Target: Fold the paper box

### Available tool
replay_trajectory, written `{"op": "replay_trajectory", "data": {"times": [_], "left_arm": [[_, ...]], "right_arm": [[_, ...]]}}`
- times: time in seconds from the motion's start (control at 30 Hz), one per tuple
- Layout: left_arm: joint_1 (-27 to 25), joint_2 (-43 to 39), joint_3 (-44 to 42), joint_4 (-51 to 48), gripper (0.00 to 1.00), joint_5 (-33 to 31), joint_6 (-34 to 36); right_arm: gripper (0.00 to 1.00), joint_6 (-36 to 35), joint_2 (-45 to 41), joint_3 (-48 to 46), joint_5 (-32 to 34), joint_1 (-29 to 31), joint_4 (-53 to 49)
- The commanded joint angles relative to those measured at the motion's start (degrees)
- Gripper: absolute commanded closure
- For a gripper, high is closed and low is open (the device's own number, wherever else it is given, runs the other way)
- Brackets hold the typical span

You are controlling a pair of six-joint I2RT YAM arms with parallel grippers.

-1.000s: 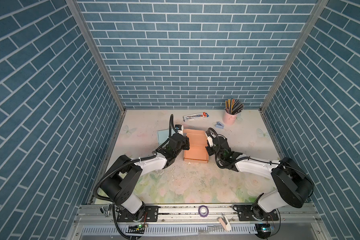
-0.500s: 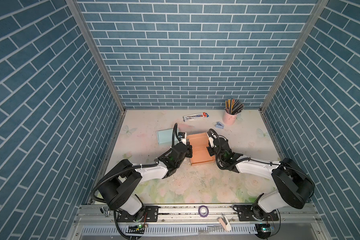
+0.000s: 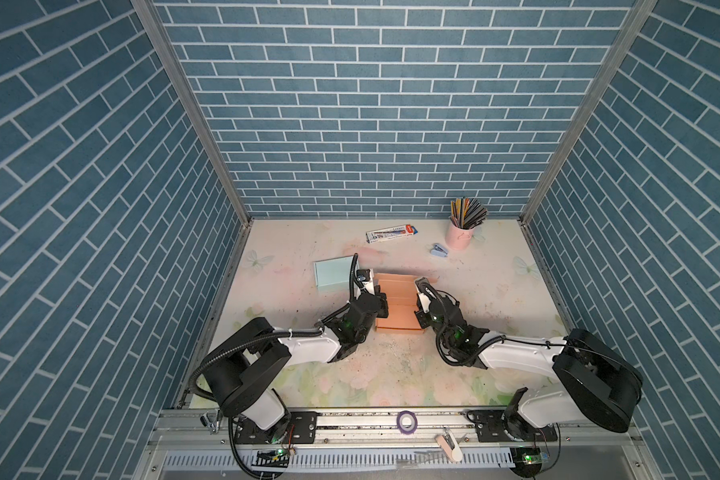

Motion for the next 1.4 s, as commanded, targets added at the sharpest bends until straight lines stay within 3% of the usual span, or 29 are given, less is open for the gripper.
{"op": "replay_trajectory", "data": {"times": [0.0, 0.13, 0.8, 1.1, 1.23, 1.37], "left_arm": [[-2.38, 0.93, -2.22, 1.45, 0.99, 2.45, -2.73], [-3.32, 1.88, -4.90, 4.79, 0.99, 2.04, -3.12], [-5.85, 4.45, -11.44, 9.66, 0.99, 1.82, -4.54], [-5.86, 6.67, -11.10, 9.89, 0.99, 0.78, -3.49], [-5.84, 9.01, -10.39, 10.90, 0.99, 0.72, -2.74], [-5.68, 10.52, -9.46, 10.67, 0.98, 0.77, -2.68]], "right_arm": [[0.73, 0.05, 0.21, -1.34, -1.42, 2.93, 6.55], [0.73, 2.26, 0.62, -2.87, 0.90, 3.77, 8.99], [0.68, 8.26, -1.81, -8.62, -1.55, 6.58, 11.49], [0.50, 12.17, -9.93, -14.54, -3.32, 7.18, 10.29], [0.36, 12.25, -16.67, -17.66, -3.71, 7.20, 8.80], [0.30, 13.21, -26.49, -18.28, -3.46, 7.27, 2.02]]}}
